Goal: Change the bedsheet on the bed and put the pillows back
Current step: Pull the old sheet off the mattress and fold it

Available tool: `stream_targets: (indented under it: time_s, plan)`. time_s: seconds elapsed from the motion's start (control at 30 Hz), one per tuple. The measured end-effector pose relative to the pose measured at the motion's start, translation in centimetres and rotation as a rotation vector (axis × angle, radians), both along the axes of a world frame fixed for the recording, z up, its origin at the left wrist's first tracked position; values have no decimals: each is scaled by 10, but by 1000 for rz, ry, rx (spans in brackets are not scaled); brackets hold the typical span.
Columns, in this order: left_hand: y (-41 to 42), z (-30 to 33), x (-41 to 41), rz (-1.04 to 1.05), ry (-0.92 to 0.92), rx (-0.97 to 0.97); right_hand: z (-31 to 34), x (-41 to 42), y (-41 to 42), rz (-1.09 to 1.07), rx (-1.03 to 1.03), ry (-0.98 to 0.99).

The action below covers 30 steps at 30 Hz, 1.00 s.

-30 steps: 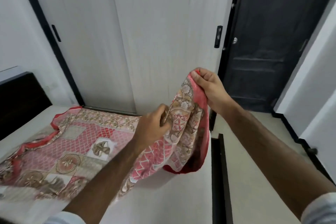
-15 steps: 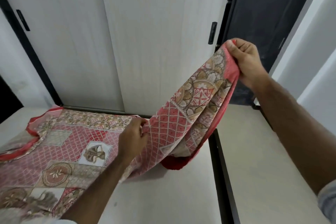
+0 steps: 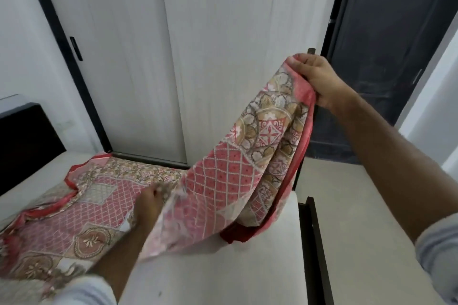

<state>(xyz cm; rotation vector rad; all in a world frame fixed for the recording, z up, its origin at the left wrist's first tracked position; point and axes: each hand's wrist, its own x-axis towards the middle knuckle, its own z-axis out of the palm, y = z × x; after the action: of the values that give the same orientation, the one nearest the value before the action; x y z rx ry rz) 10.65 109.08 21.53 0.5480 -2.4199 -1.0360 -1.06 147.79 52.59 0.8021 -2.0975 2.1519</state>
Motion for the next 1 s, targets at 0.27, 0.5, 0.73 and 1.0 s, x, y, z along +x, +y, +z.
stream_targets:
  time_s: [0.27, 0.5, 0.73, 1.0]
  plan:
    - [4, 276, -32, -44, 596, -88, -18, -102, 52, -916, 22, -219]
    - [63, 469, -3, -300, 938, -189, 72, -131, 78, -359, -248, -107]
    - [-33, 335, -105, -12, 132, -339, 30, -138, 71, -832, 1, -213]
    - [-30, 269, -93, 30, 116, 68, -25, -109, 12, -798, -90, -199]
